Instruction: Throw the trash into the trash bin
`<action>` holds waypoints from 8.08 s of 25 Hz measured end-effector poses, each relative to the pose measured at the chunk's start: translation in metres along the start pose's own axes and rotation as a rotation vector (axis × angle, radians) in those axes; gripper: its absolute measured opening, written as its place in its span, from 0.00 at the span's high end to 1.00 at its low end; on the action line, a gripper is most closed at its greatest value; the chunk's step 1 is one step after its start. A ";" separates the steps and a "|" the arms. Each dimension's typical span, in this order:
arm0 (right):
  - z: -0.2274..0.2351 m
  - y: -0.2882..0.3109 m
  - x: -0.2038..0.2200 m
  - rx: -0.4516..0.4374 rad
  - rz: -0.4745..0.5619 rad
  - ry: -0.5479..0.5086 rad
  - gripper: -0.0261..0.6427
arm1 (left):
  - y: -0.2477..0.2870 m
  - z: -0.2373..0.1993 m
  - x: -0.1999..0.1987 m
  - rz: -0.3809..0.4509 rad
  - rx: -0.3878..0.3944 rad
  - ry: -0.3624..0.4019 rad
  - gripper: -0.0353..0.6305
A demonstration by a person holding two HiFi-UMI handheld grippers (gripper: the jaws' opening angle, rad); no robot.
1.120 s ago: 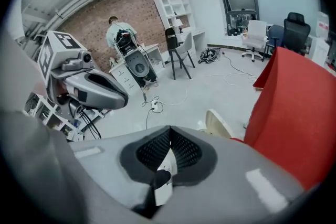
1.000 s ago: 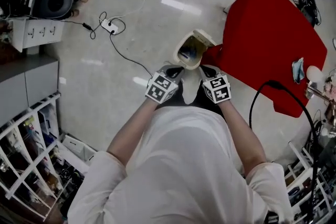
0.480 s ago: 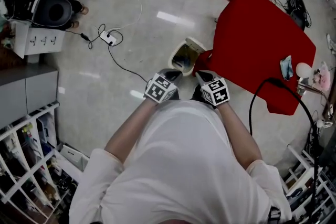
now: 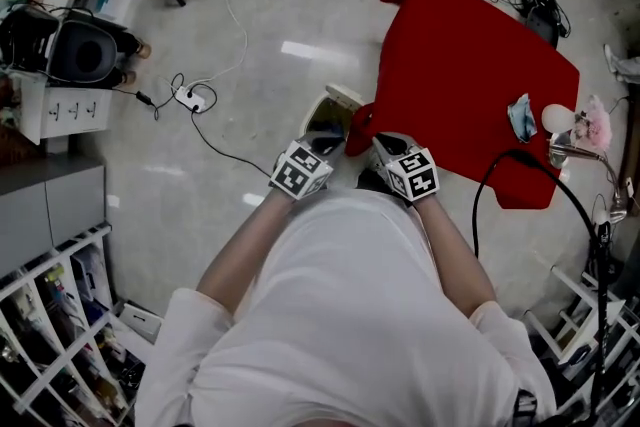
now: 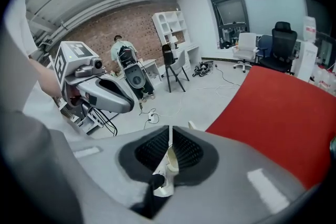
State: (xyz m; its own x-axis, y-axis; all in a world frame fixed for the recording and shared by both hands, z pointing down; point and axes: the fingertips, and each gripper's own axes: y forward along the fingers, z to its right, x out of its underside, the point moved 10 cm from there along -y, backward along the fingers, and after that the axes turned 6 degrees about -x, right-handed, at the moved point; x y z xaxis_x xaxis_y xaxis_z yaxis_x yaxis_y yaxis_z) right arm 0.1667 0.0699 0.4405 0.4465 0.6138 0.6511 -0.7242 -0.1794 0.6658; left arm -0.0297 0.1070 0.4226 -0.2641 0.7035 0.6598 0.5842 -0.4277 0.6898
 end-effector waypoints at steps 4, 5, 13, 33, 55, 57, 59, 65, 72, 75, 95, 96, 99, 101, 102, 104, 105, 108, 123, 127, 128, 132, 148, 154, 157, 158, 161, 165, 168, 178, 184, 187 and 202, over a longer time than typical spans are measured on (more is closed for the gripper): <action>0.018 -0.017 0.002 0.028 0.022 0.026 0.92 | 0.011 0.006 -0.017 0.001 0.018 0.015 0.94; 0.023 -0.021 0.003 0.032 0.025 0.031 0.92 | 0.015 0.009 -0.021 0.001 0.023 0.020 0.94; 0.068 -0.057 0.023 0.063 0.037 0.067 0.88 | 0.059 0.035 -0.059 0.025 0.054 0.051 0.94; 0.203 -0.163 0.082 0.297 0.061 0.183 0.80 | 0.171 0.096 -0.121 -0.003 0.085 0.120 0.94; 0.352 -0.253 0.158 0.755 -0.056 0.366 0.43 | 0.229 0.113 -0.145 -0.114 0.102 0.149 0.94; 0.362 -0.244 0.165 0.725 -0.105 0.367 0.36 | 0.231 0.113 -0.145 -0.122 0.100 0.144 0.94; 0.371 -0.235 0.171 0.710 -0.151 0.368 0.36 | 0.232 0.112 -0.145 -0.128 0.097 0.138 0.94; 0.380 -0.227 0.178 0.648 -0.148 0.420 0.43 | 0.231 0.106 -0.141 -0.139 0.082 0.124 0.94; 0.380 -0.233 0.180 0.644 -0.035 0.501 0.68 | 0.229 0.105 -0.135 -0.144 0.076 0.113 0.94; 0.377 -0.235 0.177 0.673 -0.036 0.500 0.93 | 0.223 0.102 -0.130 -0.134 0.070 0.108 0.94; 0.240 -0.153 0.104 0.519 0.024 0.372 0.95 | 0.110 0.056 -0.052 -0.042 -0.015 0.015 0.94; 0.231 -0.144 0.098 0.501 0.026 0.364 0.95 | 0.102 0.052 -0.046 -0.037 -0.023 0.009 0.94; 0.198 -0.119 0.082 0.454 0.013 0.323 0.95 | 0.076 0.040 -0.028 -0.020 -0.047 -0.020 0.94; 0.175 -0.100 0.072 0.426 -0.001 0.297 0.95 | 0.058 0.030 -0.015 -0.011 -0.058 -0.036 0.94; 0.163 -0.090 0.067 0.412 -0.008 0.286 0.95 | 0.049 0.024 -0.008 -0.009 -0.063 -0.044 0.94; 0.141 -0.068 0.058 0.384 -0.022 0.265 0.95 | 0.034 0.011 0.006 -0.006 -0.071 -0.060 0.94; 0.130 -0.057 0.054 0.370 -0.029 0.255 0.95 | 0.027 0.004 0.013 -0.003 -0.074 -0.069 0.94; 0.099 -0.027 0.043 0.334 -0.055 0.219 0.95 | 0.007 -0.013 0.035 0.007 -0.084 -0.097 0.94; -0.027 0.084 0.030 0.203 -0.146 0.129 0.95 | -0.058 -0.068 0.120 0.014 -0.103 -0.149 0.94; -0.037 0.110 0.034 0.191 -0.155 0.154 0.95 | -0.061 -0.078 0.131 0.003 -0.107 -0.154 0.94; -0.038 0.115 0.036 0.188 -0.158 0.158 0.95 | -0.060 -0.080 0.133 0.003 -0.111 -0.161 0.94; -0.034 0.135 0.041 0.162 -0.168 0.193 0.95 | -0.051 -0.090 0.139 0.008 -0.141 -0.205 0.94; 0.012 0.259 0.111 0.149 -0.232 0.294 0.95 | 0.028 -0.137 0.194 -0.040 -0.228 -0.238 0.94; 0.041 0.293 0.155 0.148 -0.246 0.309 0.95 | 0.080 -0.145 0.216 -0.041 -0.242 -0.234 0.94; 0.051 0.314 0.170 0.150 -0.264 0.299 0.94 | 0.105 -0.153 0.228 -0.050 -0.231 -0.256 0.94; 0.054 0.321 0.175 0.154 -0.273 0.294 0.94 | 0.113 -0.155 0.233 -0.055 -0.227 -0.263 0.94; 0.060 0.338 0.197 0.171 -0.291 0.286 0.94 | 0.131 -0.152 0.251 -0.071 -0.215 -0.281 0.94; 0.067 0.354 0.213 0.185 -0.306 0.293 0.84 | 0.142 -0.146 0.269 -0.091 -0.190 -0.289 0.94; 0.068 0.357 0.215 0.172 -0.308 0.305 0.74 | 0.141 -0.143 0.278 -0.107 -0.178 -0.288 0.94; 0.053 0.332 0.201 0.142 -0.299 0.261 0.74 | 0.127 -0.146 0.279 -0.115 -0.210 -0.295 0.94; 0.041 0.318 0.195 0.123 -0.285 0.231 0.74 | 0.119 -0.142 0.272 -0.094 -0.229 -0.303 0.94; 0.036 0.312 0.194 0.120 -0.275 0.220 0.77 | 0.118 -0.138 0.269 -0.084 -0.237 -0.306 0.94; -0.017 0.213 0.109 0.042 -0.162 0.107 0.94 | 0.039 -0.092 0.202 -0.047 -0.241 -0.256 0.94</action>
State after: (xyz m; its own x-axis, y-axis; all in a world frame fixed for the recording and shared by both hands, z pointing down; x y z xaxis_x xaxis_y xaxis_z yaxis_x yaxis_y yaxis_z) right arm 0.0522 0.1117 0.6464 0.4954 0.7153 0.4928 -0.6239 -0.1017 0.7749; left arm -0.1308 0.1799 0.6101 -0.0678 0.8322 0.5503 0.3699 -0.4913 0.7886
